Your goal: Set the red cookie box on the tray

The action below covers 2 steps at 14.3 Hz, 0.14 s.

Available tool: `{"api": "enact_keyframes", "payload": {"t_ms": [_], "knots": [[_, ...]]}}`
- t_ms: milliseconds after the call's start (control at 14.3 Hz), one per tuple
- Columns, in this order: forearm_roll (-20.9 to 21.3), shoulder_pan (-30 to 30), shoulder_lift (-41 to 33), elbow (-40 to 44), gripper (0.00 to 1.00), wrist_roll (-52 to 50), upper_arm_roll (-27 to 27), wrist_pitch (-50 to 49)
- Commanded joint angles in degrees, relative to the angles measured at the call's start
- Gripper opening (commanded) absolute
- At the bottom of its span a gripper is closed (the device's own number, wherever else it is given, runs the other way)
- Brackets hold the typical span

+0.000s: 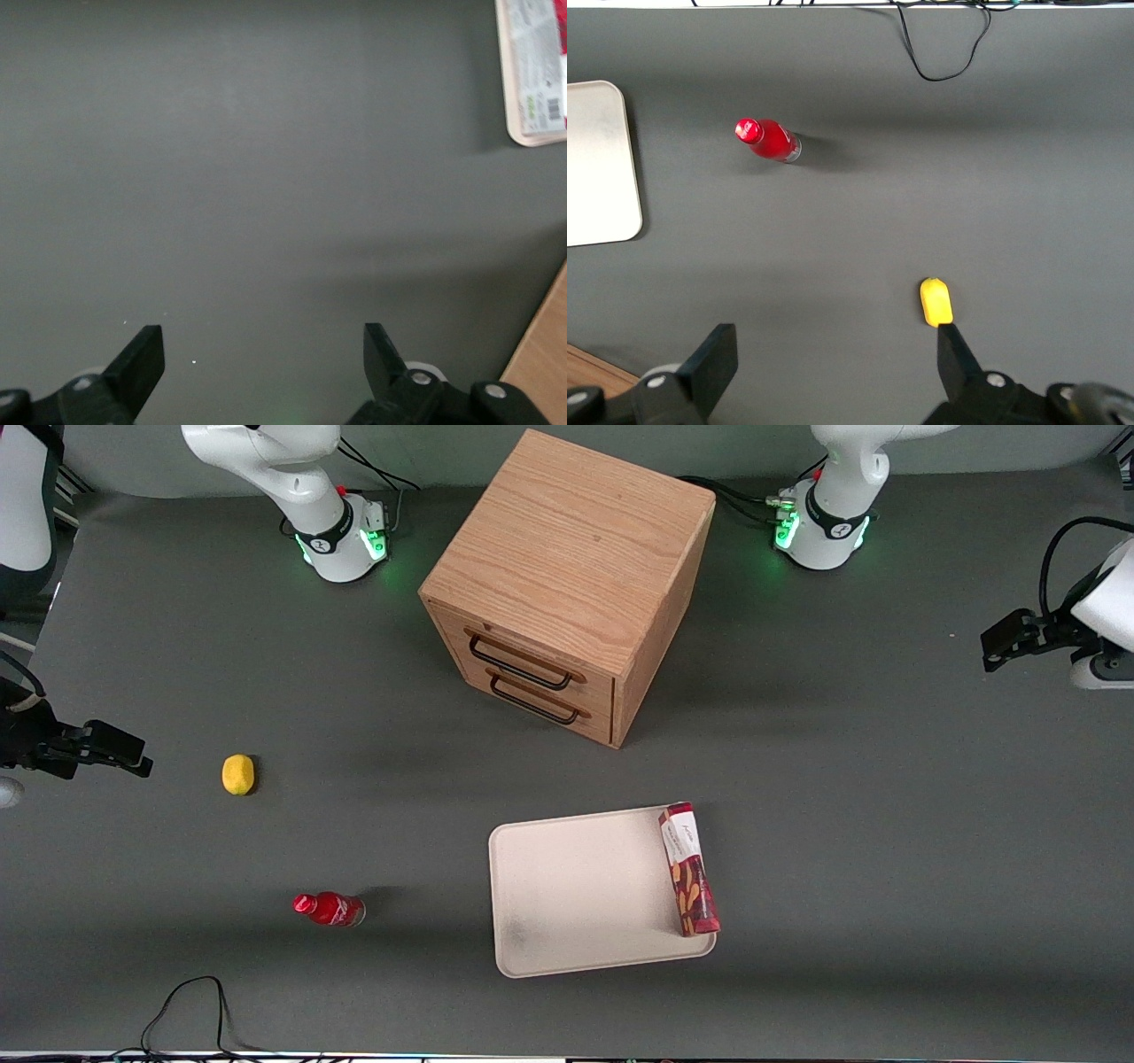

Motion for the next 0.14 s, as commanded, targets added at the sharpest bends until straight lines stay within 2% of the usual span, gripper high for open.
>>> {"api": "enact_keyframes", "payload": {"t_ms": [0, 70], "knots": [[-2.18, 0.06, -1.15, -2.18, 1.0, 5.06, 1.72, 1.85], [-2.18, 0.06, -1.15, -2.18, 1.0, 5.15, 1.72, 1.85]]}}
